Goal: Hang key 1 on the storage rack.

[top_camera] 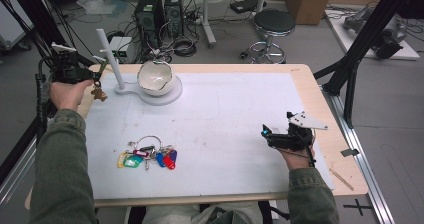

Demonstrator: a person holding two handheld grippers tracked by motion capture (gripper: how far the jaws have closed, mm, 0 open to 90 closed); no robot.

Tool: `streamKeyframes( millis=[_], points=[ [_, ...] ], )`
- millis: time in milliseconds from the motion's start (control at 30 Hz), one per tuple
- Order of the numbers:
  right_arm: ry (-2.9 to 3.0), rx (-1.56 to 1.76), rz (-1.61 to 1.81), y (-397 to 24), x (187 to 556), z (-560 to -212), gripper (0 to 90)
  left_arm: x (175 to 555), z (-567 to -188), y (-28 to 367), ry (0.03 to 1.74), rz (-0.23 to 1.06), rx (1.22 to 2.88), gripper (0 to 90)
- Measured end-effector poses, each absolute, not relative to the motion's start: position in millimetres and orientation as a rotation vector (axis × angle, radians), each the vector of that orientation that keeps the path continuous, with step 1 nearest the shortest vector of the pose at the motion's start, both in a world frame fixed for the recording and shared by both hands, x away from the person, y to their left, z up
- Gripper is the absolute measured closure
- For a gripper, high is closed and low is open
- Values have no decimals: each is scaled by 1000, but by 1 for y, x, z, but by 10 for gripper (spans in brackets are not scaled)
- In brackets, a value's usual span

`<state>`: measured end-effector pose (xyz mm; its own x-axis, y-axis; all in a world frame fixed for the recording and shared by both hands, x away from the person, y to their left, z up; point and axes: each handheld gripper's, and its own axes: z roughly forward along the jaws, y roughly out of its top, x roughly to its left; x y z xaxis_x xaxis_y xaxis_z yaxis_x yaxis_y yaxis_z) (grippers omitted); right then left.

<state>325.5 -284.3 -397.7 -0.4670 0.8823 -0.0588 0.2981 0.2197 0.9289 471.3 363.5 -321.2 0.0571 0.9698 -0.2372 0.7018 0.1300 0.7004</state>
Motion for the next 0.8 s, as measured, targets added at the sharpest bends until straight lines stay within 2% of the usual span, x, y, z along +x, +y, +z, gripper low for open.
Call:
streamKeyframes(
  millis=[133,367,500,633,733,800],
  points=[
    [1893,1085,1238,-284,326,-398,9,472,-323,362,1682,476,1665,680],
    [1888,1098,1237,-284,326,-398,9,463,-316,363,1635,462,1648,502],
    [1885,1094,1239,-285,326,-398,9,460,-314,364,1632,426,1642,441],
    [1887,1100,1244,-284,326,-398,9,458,-316,366,1628,366,1652,264],
    [1882,1094,1245,-285,326,-397,9,456,-317,361,1664,428,1680,18],
    [1883,1093,1245,-285,326,-397,9,455,-315,359,1645,442,1678,16]
  ],
)
